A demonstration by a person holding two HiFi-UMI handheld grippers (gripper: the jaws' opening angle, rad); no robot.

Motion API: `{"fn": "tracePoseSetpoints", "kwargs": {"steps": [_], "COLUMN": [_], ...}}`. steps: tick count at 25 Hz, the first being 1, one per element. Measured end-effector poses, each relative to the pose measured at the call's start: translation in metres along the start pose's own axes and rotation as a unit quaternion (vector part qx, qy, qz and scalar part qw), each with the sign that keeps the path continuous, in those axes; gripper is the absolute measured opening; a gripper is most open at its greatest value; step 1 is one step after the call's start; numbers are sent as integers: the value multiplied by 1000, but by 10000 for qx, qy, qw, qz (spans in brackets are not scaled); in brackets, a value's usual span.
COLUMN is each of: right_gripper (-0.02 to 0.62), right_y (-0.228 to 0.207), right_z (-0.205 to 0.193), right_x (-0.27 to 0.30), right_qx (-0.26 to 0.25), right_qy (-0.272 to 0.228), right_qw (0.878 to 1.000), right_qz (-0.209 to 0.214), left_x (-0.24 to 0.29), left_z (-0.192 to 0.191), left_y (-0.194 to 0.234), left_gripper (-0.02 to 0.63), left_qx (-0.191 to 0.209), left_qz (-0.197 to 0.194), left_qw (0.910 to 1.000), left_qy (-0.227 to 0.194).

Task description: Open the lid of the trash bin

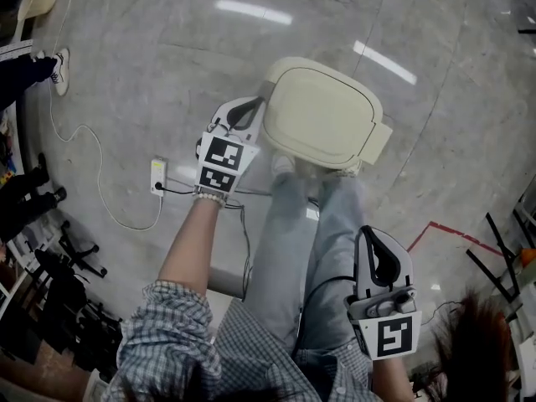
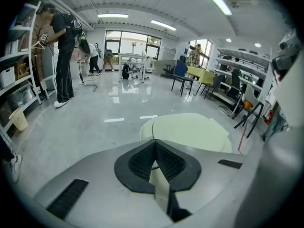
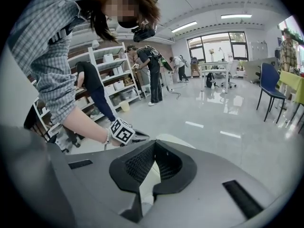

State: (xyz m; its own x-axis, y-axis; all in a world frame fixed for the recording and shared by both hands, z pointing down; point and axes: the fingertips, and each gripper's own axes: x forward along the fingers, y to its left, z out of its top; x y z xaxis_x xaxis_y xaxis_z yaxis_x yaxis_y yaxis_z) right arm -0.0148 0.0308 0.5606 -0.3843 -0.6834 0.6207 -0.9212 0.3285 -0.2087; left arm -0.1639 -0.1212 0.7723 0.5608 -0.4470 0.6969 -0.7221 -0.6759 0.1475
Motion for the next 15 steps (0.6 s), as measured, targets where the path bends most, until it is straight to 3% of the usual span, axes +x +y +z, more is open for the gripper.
{"fn": "tracePoseSetpoints", "kwargs": {"steps": [5,15], "right_gripper": [17,17], "right_y": [-5,4], "right_z": [7,12], "right_x": [-3,-4], "right_qx": [27,67], "right_qy": [-60,-65], "right_qw": [10000,10000], "right_qz": [-63,12], "left_x": [15,17], "left_z": [-26,-30], "left_y": [2,6], "left_gripper": [5,5], "left_qx": [-107,-542], "left_qz": [9,-173], "left_qw": [9990,9969], "left_qy": [443,538]}}
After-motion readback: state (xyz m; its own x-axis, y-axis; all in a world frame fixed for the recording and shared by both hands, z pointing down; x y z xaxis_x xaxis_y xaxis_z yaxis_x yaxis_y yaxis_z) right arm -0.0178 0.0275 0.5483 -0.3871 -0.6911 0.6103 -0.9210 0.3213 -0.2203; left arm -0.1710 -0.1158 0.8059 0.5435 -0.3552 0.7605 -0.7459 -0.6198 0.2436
